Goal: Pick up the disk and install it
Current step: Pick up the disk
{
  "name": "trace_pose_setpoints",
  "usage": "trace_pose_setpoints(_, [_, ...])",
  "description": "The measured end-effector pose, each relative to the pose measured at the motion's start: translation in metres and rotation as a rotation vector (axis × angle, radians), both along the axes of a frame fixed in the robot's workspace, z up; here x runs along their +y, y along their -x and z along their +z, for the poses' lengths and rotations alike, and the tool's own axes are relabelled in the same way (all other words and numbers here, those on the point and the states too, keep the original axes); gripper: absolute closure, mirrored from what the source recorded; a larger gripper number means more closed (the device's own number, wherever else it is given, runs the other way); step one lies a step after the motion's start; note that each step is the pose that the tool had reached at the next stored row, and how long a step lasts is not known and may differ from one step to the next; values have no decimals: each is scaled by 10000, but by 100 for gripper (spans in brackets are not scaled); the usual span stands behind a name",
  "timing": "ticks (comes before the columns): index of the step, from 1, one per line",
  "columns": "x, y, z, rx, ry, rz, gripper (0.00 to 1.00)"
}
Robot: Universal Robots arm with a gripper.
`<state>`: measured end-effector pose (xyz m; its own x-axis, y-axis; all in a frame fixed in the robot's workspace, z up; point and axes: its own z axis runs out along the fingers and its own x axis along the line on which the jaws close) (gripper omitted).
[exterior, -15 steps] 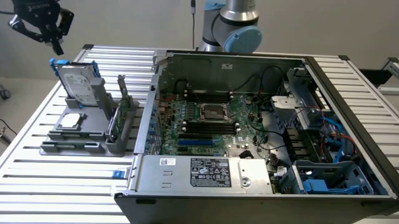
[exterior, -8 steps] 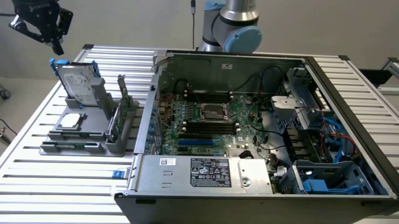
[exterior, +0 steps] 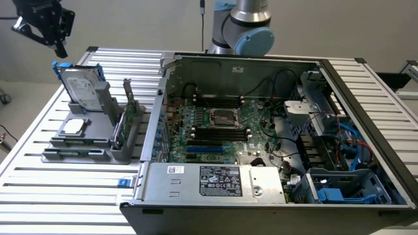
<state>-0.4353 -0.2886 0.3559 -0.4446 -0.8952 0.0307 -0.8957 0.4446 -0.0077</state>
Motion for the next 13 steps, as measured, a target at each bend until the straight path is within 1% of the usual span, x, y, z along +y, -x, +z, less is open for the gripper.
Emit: trace_pose_setpoints(13, [0, 0, -28, -1, -7, 2365, 89])
